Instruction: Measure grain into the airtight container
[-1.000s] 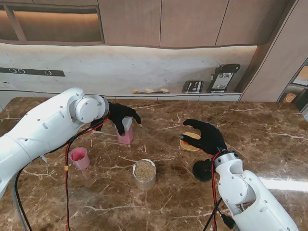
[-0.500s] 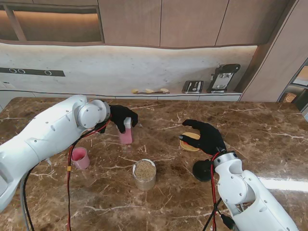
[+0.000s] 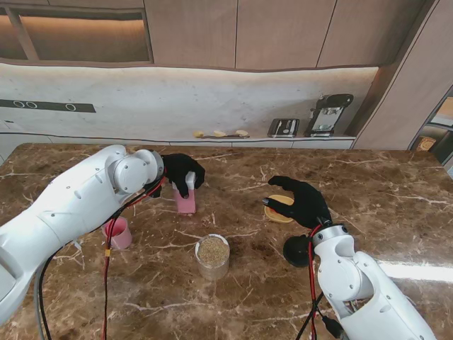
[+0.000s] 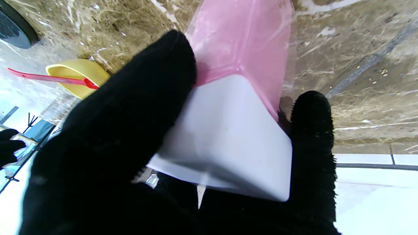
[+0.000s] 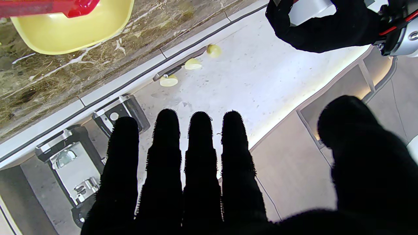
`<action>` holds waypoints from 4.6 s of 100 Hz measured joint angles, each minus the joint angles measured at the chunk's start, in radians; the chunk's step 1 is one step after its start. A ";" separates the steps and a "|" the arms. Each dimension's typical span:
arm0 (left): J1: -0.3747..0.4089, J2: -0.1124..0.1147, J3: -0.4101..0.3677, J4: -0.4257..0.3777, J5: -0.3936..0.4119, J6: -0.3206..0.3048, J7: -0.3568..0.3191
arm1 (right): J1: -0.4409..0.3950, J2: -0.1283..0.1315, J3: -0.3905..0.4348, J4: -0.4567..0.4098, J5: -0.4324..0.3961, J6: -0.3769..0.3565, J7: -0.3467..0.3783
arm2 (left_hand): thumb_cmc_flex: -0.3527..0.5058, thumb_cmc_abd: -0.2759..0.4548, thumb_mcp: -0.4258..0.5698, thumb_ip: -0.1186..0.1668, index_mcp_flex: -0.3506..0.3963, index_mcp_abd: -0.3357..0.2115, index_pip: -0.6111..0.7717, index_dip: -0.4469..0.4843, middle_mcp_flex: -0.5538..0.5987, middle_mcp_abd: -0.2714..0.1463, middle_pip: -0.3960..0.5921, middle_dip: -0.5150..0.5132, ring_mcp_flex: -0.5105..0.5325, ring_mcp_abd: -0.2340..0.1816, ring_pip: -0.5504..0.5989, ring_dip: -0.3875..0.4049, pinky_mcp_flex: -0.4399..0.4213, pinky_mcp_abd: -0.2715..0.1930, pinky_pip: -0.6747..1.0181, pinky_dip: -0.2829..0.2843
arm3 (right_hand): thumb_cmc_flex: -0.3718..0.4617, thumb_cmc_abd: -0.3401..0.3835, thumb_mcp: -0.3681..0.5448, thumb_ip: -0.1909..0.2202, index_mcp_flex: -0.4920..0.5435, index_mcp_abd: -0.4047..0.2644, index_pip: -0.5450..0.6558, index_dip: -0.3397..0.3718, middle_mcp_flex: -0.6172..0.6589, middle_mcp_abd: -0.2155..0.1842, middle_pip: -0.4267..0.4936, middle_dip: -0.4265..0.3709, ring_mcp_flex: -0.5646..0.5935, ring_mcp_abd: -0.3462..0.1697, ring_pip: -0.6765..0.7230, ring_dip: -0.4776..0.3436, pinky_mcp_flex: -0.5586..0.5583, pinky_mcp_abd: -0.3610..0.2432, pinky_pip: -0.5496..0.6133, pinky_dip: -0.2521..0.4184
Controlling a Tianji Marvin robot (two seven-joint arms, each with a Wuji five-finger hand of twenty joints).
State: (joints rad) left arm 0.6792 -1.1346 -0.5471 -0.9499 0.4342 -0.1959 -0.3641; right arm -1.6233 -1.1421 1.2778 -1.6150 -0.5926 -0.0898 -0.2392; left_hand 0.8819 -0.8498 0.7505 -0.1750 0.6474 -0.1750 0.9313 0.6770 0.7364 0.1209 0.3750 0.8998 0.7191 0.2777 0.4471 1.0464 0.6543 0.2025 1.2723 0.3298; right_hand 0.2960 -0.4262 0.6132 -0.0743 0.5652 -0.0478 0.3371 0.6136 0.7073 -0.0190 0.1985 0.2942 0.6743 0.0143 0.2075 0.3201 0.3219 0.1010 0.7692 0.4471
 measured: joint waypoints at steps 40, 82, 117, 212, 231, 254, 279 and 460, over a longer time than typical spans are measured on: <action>0.083 0.049 -0.174 -0.237 0.072 -0.007 -0.042 | 0.004 -0.012 -0.036 -0.004 0.058 0.042 -0.031 | 0.000 0.000 -0.005 -0.009 0.021 -0.009 0.000 0.001 0.010 0.001 -0.009 0.031 0.015 0.002 -0.018 0.024 0.003 0.007 0.002 0.023 | -0.001 -0.086 0.016 0.000 -0.063 0.037 -0.015 -0.003 -0.066 0.014 -0.001 0.000 0.001 0.037 0.013 0.000 0.056 0.001 0.036 0.000; 0.122 0.070 -0.252 -0.494 -0.006 0.041 -0.117 | 0.054 -0.034 -0.121 0.006 0.309 0.015 0.002 | 0.001 0.000 -0.005 -0.010 0.029 -0.012 0.001 0.014 0.020 0.001 -0.019 0.043 0.020 0.004 -0.020 0.042 0.003 0.012 0.004 0.037 | -0.087 -0.174 0.058 -0.001 -0.397 0.217 -0.306 -0.056 -0.502 0.077 -0.025 -0.060 -0.301 0.151 -0.062 -0.074 -0.044 0.093 -0.026 -0.180; 0.117 0.064 -0.248 -0.582 -0.052 0.078 -0.120 | 0.111 -0.048 -0.180 0.004 0.480 0.024 0.083 | 0.001 0.000 -0.005 -0.010 0.030 -0.013 0.001 0.016 0.020 0.001 -0.020 0.062 0.025 0.004 -0.021 0.050 0.004 0.013 0.004 0.039 | -0.084 -0.173 0.029 -0.023 -0.397 0.203 -0.365 -0.367 -0.562 0.087 -0.203 -0.076 -0.434 0.193 -0.084 -0.098 -0.095 0.189 -0.077 -0.206; 0.090 0.034 -0.172 -0.585 -0.134 0.105 -0.074 | 0.200 -0.122 -0.259 0.090 0.628 0.024 -0.078 | 0.001 0.000 -0.007 -0.011 0.043 -0.013 0.003 0.026 0.049 0.024 -0.045 0.077 0.040 0.024 -0.022 0.087 0.004 0.044 0.060 0.080 | 0.264 -0.283 -0.122 -0.041 -0.346 0.129 -0.210 0.042 -0.156 -0.004 0.330 0.199 0.166 0.140 0.270 0.172 0.474 0.088 0.457 -0.243; 0.085 0.028 -0.162 -0.576 -0.142 0.106 -0.067 | 0.202 -0.131 -0.260 0.097 0.647 0.015 -0.096 | 0.001 0.000 -0.016 -0.022 0.043 -0.013 0.006 0.036 0.051 0.024 -0.045 0.090 0.047 0.024 -0.022 0.096 0.005 0.054 0.064 0.080 | 0.174 -0.526 0.329 -0.100 -0.098 0.050 0.055 -0.011 0.036 -0.031 0.437 0.419 0.217 0.111 0.445 0.316 0.506 0.075 0.513 -0.243; 0.090 0.025 -0.163 -0.576 -0.149 0.105 -0.064 | 0.202 -0.140 -0.260 0.098 0.686 0.015 -0.113 | 0.001 0.000 -0.018 -0.022 0.043 -0.013 0.014 0.037 0.059 0.024 -0.045 0.107 0.051 0.024 -0.022 0.099 0.004 0.060 0.067 0.082 | 0.197 -0.556 0.288 -0.190 0.112 -0.050 0.335 0.080 0.153 -0.022 0.319 0.349 0.280 0.117 0.510 0.348 0.572 0.062 0.596 -0.243; 0.101 0.025 -0.179 -0.579 -0.164 0.089 -0.063 | 0.206 -0.158 -0.272 0.112 0.692 -0.021 -0.173 | -0.015 0.027 0.003 -0.022 0.010 0.008 0.013 -0.095 -0.001 0.024 0.023 -0.005 -0.045 0.001 0.099 -0.068 -0.070 0.067 0.006 0.202 | 0.193 -0.581 0.237 -0.190 0.156 -0.059 0.389 0.040 0.283 -0.004 0.227 0.421 0.415 0.150 0.594 0.357 0.680 0.070 0.690 -0.243; 0.081 0.112 -0.270 -0.740 -0.041 0.177 -0.323 | 0.200 -0.153 -0.264 0.130 0.557 -0.052 -0.187 | 0.052 0.346 0.192 0.111 -0.375 -0.142 -0.433 -0.111 -0.331 -0.156 -0.025 -0.394 -0.276 -0.130 -0.126 -0.389 -0.611 0.067 -0.564 0.328 | 0.179 -0.592 0.234 -0.191 0.176 -0.064 0.404 0.043 0.342 0.003 0.222 0.463 0.470 0.150 0.666 0.385 0.703 0.076 0.704 -0.168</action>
State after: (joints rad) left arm 0.7597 -1.0230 -0.8171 -1.6895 0.3937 -0.0192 -0.6867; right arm -1.4233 -1.2949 1.0142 -1.4850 -0.0354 -0.1418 -0.4266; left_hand 0.9342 -0.5033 0.9425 -0.0641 0.2720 -0.3172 0.4984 0.5658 0.4053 -0.0347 0.3503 0.5060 0.4429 0.1473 0.3209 0.6572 0.0433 0.2698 0.7085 0.6574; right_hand 0.4750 -1.0184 0.8469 -0.2657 0.7409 -0.1118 0.7406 0.6562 1.0492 -0.0161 0.4206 0.7573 1.1440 0.1643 0.8731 0.7053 1.0252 0.1773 1.4735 0.2794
